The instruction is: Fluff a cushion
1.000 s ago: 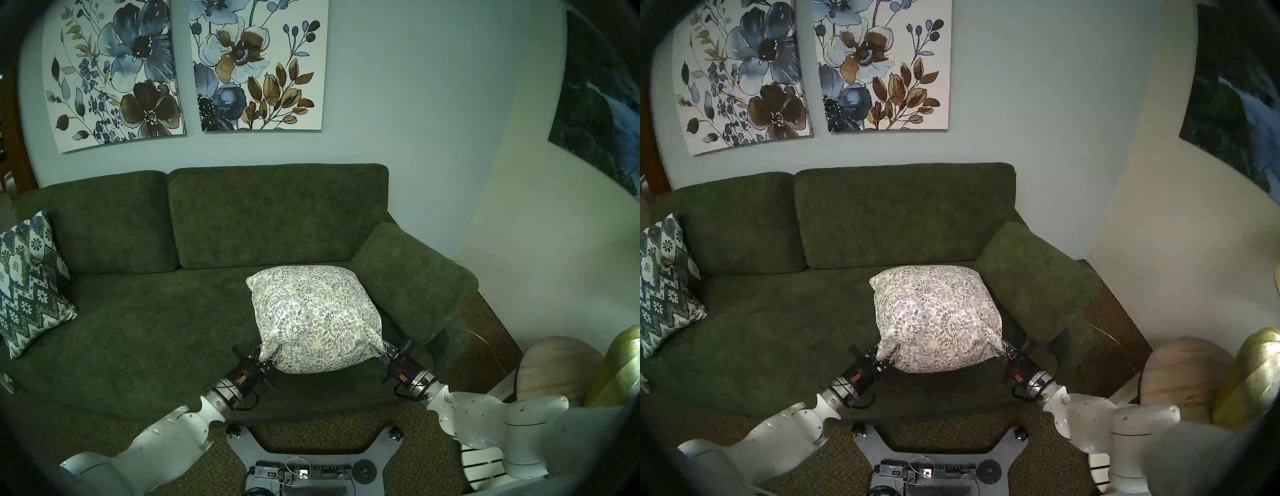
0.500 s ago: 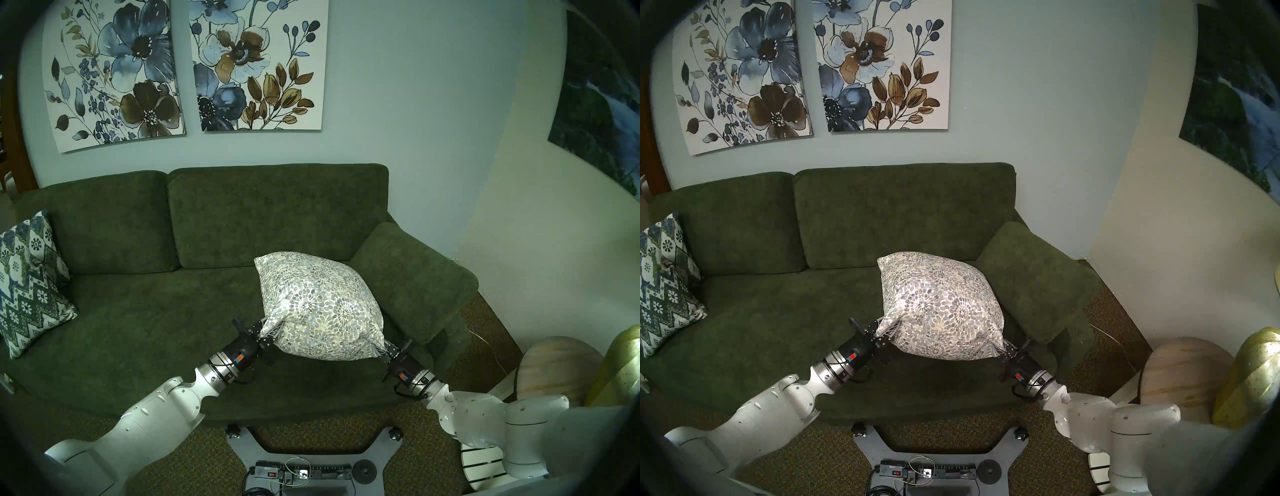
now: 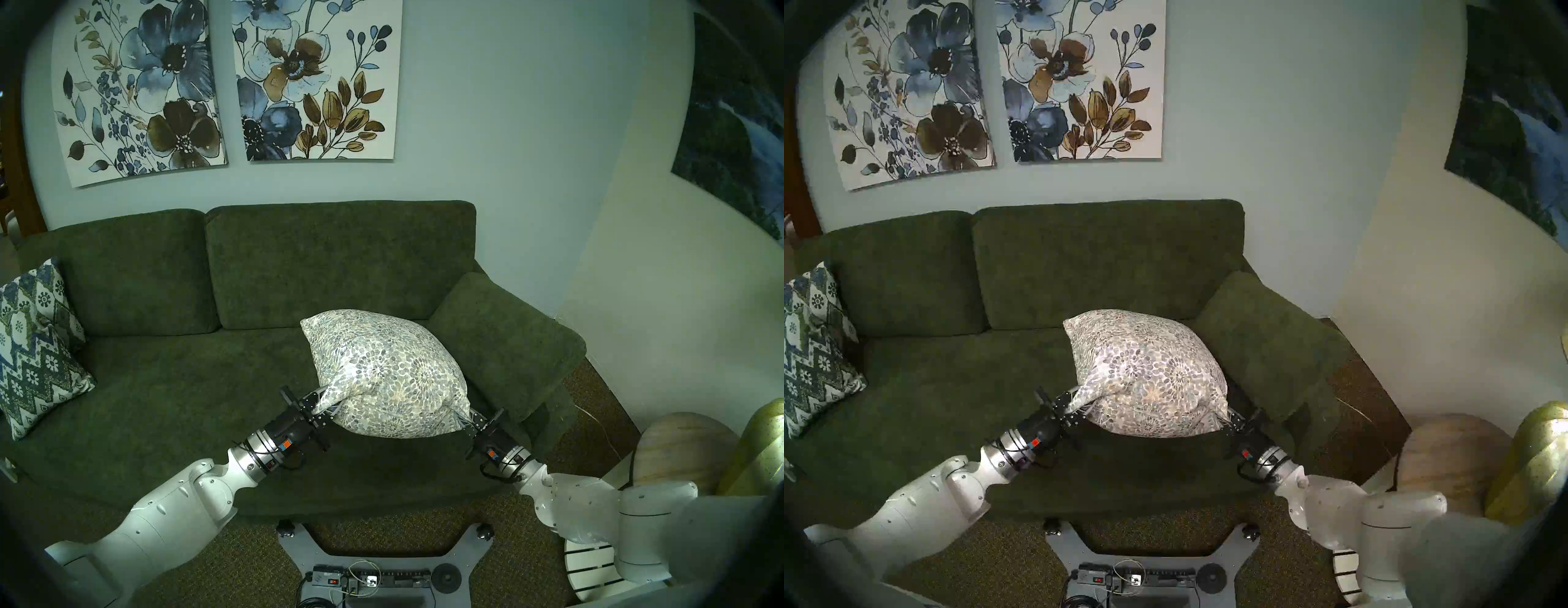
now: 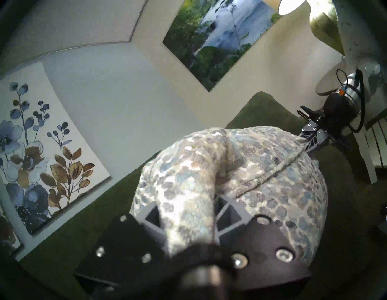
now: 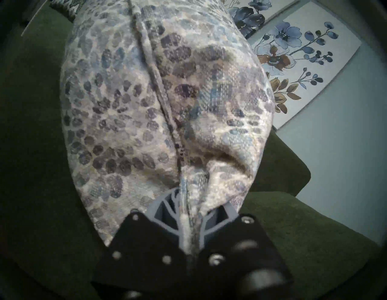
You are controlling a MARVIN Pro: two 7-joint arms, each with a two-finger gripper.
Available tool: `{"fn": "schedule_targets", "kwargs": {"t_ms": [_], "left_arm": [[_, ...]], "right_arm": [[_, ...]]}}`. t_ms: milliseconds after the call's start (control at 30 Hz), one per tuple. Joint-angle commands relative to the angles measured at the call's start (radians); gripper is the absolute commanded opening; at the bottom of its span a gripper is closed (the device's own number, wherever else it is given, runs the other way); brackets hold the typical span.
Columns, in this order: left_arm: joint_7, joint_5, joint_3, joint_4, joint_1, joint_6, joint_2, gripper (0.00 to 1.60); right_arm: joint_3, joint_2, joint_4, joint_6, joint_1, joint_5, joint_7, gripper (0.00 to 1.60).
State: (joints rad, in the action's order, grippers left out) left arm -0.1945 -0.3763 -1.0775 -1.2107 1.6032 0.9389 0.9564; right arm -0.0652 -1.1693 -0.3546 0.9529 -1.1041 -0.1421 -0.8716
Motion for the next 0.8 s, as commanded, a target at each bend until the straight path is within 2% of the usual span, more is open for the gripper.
{"fn": "schedule_targets", "kwargs": {"t_ms": [0,33,67,100,400,767], "left_arm": [[-0.019,0.002,-0.043,-0.072,-0.062,0.021,-0.019,0.00],[-0.019,-0.001,-0.049,-0.078,-0.071,0.021,-0.022,0.00],[-0.020,-0.002,-0.056,-0.084,-0.085,0.020,-0.024,0.00],[-0.020,-0.003,-0.063,-0.092,-0.096,0.019,-0.027,0.00],[-0.020,-0.005,-0.165,-0.180,-0.184,0.001,-0.053,0.00],[0.010,-0.020,-0.245,-0.267,-0.253,-0.036,-0.045,0.00]], "right_arm": [[-0.083,0.057,-0.021,-0.005,0.120,-0.001,-0.084,0.00],[-0.093,0.063,-0.027,-0.004,0.134,-0.004,-0.080,0.00],[-0.108,0.066,-0.033,-0.004,0.108,-0.005,-0.077,0.00],[-0.109,0.070,-0.035,-0.003,0.142,-0.009,-0.072,0.00],[-0.164,0.094,-0.079,0.003,0.227,-0.033,-0.046,0.00],[-0.260,0.048,-0.194,-0.001,0.313,-0.062,-0.021,0.00]]}}
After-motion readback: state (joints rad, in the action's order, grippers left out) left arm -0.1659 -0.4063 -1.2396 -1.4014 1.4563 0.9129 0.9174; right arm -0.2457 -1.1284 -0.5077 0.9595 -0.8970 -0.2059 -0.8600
